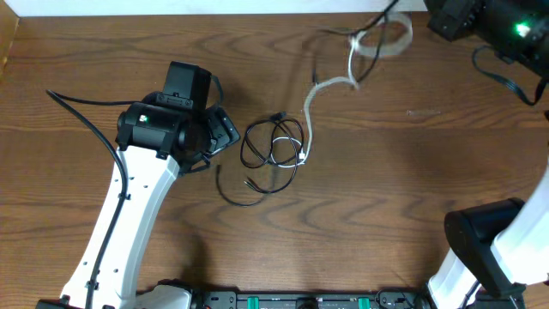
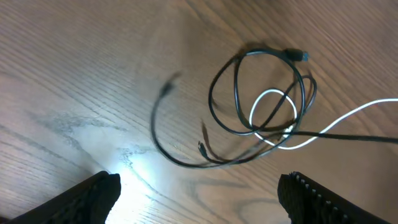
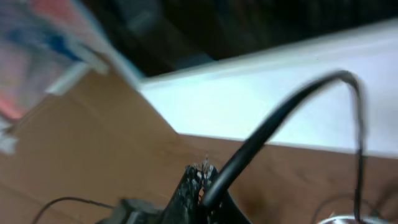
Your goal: Untangle cables
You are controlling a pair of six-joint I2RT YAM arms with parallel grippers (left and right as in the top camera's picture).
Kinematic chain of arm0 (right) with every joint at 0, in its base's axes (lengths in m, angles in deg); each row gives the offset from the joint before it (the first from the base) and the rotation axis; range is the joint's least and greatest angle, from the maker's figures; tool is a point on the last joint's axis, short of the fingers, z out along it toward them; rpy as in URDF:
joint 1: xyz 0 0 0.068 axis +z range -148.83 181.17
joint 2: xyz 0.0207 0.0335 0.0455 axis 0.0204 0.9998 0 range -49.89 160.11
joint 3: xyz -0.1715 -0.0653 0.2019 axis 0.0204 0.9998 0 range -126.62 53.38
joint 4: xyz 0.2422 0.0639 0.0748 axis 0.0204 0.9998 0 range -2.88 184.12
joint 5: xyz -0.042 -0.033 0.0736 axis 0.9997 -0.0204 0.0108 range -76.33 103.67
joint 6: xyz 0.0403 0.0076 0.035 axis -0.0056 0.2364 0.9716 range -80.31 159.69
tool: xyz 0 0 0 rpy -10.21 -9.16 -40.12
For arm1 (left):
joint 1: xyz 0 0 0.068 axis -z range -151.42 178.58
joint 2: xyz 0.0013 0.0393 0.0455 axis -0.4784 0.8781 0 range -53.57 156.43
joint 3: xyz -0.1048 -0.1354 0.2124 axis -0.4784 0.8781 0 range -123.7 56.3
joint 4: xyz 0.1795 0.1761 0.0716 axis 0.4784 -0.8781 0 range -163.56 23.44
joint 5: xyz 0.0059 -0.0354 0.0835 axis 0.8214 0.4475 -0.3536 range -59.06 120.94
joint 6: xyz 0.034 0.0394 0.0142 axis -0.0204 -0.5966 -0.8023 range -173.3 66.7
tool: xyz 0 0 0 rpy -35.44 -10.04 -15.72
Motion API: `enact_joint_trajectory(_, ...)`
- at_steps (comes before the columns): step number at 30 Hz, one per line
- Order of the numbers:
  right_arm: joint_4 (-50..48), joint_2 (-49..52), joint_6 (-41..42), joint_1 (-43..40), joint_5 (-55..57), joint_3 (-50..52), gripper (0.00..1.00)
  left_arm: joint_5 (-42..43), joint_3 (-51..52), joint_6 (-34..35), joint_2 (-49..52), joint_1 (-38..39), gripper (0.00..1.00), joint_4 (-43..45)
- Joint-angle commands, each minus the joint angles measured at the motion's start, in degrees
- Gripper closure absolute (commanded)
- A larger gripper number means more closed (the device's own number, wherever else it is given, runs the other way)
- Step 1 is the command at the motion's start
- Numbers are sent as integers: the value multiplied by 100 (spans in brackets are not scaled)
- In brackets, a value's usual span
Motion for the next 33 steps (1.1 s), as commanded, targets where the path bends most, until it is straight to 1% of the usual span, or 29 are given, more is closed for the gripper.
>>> enact_joint_trajectory(1,323,260,247,-26,979,59,98,107,15,-170,39,-20,14,-24)
enact_joint_trajectory(3,664,297,879,-26,1322,129,99,105,15,-168,39,-20,14,-24)
enact_joint_trajectory(4,835,313,1412,-26,1403,199,98,105,15,-168,39,-20,14,-24)
enact_joint_trajectory(5,872,310,1764,-26,1316,254,99,105,15,-166,39,-20,14,-24)
enact_joint_trajectory(6,802,313,1849,-24,1064,299,99,105,15,-168,39,-20,14,-24)
enact_joint_trajectory(7,625,313,1744,-20,697,332,99,105,15,-168,39,-20,14,-24)
enact_joint_trajectory(8,337,313,1401,-22,96,341,99,105,15,-168,39,-20,14,-24)
enact_joint_trajectory(11,-450,310,-17,-7,-1574,341,99,105,15,-168,39,-20,14,-24)
enact_joint_trajectory(12,-511,310,-407,11,-1777,341,99,105,15,-168,39,-20,14,-24)
enact_joint_trajectory(13,-435,310,-638,33,-1606,341,98,105,15,-168,39,-20,14,-24)
enact_joint_trajectory(14,-238,310,-608,50,-1158,343,98,105,15,-168,39,-20,14,-24)
enact_joint_trajectory(15,70,323,-321,74,-354,372,99,105,15,-168,39,-20,14,-24)
enact_joint_trajectory(16,328,326,15,85,293,409,98,105,15,-168,39,-20,14,-24)
enact_joint_trajectory(17,691,330,577,107,1049,463,99,105,15,-166,39,-20,14,-24)
enact_joint_trajectory(18,1084,337,1305,107,1674,551,98,105,15,-166,39,-20,14,-24)
enact_joint_trajectory(19,1335,345,1899,107,1871,649,99,105,15,-168,39,-20,14,-24)
enact_joint_trajectory(20,1360,348,2065,107,1729,723,99,105,15,-168,39,-20,14,-24)
enact_joint_trajectory(21,1193,348,1906,105,1261,817,99,105,15,-168,39,-20,14,-22)
enact_joint_trajectory(23,595,348,1231,107,-46,909,99,105,15,-166,39,-20,14,-20)
enact_joint_trajectory(25,-234,348,387,107,-1775,927,99,105,15,-168,39,-20,14,-24)
enact_joint_trajectory(26,-527,348,72,109,-2282,927,99,105,15,-170,39,-20,14,-26)
enact_joint_trajectory(27,-667,348,-59,107,-2448,925,99,105,15,-170,39,-20,14,-26)
enact_joint_trajectory(29,-509,345,-57,109,-2000,927,98,107,15,-170,39,-20,14,-26)
enact_joint_trajectory(31,118,367,140,157,-815,938,99,170,15,-240,39,-20,14,-26)
enact_joint_trajectory(32,474,376,310,208,-138,953,98,323,15,-407,39,-20,14,-7)
enact_joint_trajectory(33,852,387,542,256,595,997,98,612,15,-728,37,-20,14,50)
